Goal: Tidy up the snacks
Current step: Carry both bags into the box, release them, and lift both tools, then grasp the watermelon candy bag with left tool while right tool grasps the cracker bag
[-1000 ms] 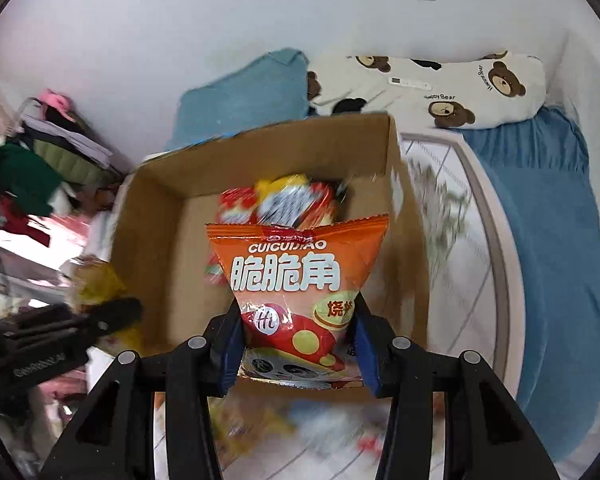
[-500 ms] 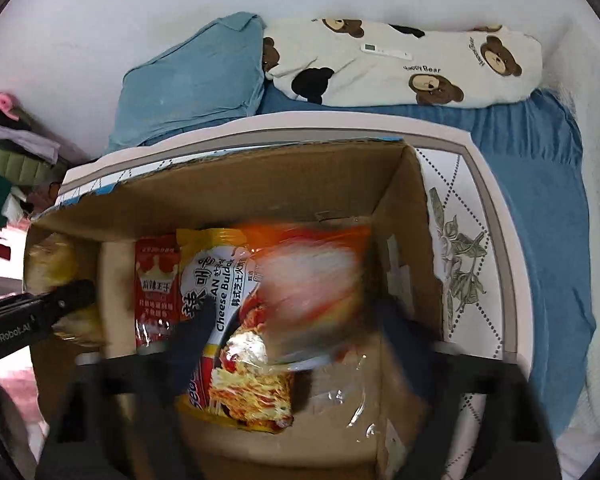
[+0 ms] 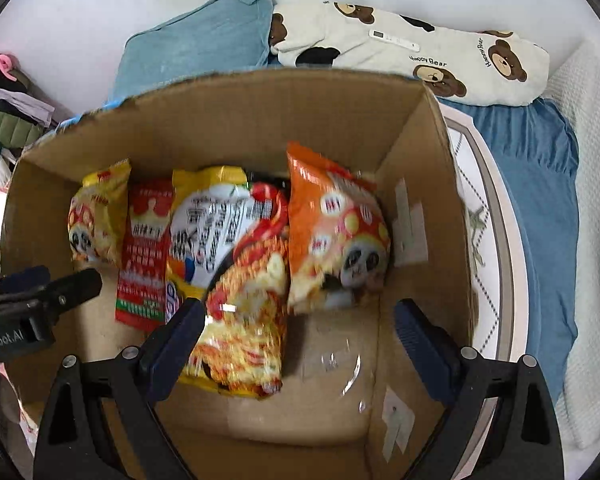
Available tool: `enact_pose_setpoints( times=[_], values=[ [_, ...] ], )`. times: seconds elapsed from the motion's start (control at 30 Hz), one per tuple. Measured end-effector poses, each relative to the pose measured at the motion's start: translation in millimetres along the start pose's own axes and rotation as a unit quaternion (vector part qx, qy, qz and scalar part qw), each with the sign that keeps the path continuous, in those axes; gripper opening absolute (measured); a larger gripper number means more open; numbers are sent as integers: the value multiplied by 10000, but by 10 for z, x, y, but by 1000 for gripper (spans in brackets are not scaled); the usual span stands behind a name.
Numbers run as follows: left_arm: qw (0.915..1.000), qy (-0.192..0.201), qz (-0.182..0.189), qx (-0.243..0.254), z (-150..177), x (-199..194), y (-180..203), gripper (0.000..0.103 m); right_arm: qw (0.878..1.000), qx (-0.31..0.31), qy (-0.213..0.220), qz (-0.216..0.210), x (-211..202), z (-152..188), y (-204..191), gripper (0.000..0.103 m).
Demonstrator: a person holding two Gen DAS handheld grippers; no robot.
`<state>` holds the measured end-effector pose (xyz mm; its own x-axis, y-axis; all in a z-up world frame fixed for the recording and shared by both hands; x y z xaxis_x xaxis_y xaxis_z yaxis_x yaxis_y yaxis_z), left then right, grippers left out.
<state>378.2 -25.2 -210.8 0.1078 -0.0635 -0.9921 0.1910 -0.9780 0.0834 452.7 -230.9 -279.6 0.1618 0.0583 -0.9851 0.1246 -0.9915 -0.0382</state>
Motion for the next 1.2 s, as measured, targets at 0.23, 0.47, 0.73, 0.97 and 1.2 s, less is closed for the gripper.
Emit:
enact_pose_setpoints(
  times=[0.23,0.47,0.73,0.97,1.2],
  values=[
    [10000,17,42,26,355,-49,-78,95,9999,-92,-122,-59,-70,342,-87,97],
    [9991,375,188,38,586,-324,-139,95,9998,-65,141,-92,-329,612,-129,97],
    [9922,1186,249,276,813,-815,-130,95,9976,-143,676,-27,-810,813,-226,97],
    [9853,1623,359,399,1105,-1108,-151,95,9930,-174,1165,64,-1179,1033,-308,97],
    [9804,1821,594,465,1428,-1411,-196,95,9872,-151,1586,18,-1586,1309,-421,97]
  ],
)
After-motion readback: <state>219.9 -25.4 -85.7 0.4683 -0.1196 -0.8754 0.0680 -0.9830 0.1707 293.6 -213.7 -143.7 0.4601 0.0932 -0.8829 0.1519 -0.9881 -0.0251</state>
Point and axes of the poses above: each gripper's, at about its wrist camera, not at the fingertips, and x roughly the way its jaws point, y to its right, z to its underside, the point moved 8 cm from there along x, roughly the way its jaws point, and after that the axes turned 11 degrees about -x, right-handed, at the moved point
